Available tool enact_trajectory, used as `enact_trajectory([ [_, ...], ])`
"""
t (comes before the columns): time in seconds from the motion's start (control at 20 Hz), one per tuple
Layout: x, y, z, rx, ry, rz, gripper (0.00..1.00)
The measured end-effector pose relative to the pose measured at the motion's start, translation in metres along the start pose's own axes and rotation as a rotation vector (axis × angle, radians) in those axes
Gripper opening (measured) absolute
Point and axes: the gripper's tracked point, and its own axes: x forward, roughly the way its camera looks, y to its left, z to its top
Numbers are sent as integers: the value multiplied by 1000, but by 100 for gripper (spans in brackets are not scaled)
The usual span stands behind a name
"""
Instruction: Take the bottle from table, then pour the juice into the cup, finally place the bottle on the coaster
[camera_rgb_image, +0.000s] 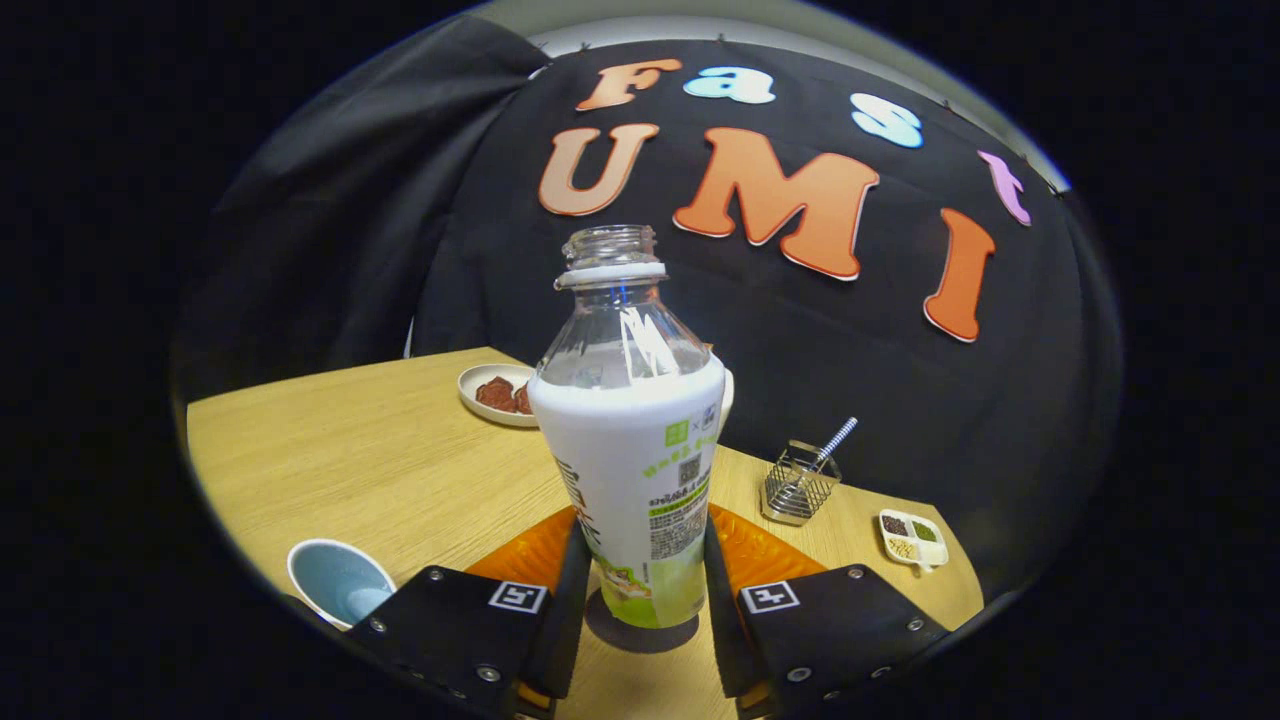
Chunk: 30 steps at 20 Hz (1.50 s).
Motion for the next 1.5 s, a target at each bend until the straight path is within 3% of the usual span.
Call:
enact_trajectory([
  [0.2,17,-2,-17,162,33,10,56],
  [0.85,27,-7,-67,274,127,0,56],
  [1.05,20,-3,-69,302,155,28,66],
  [1.25,4,-9,-52,303,128,39,94],
  [1.5,-44,-23,-13,265,36,32,98],
])
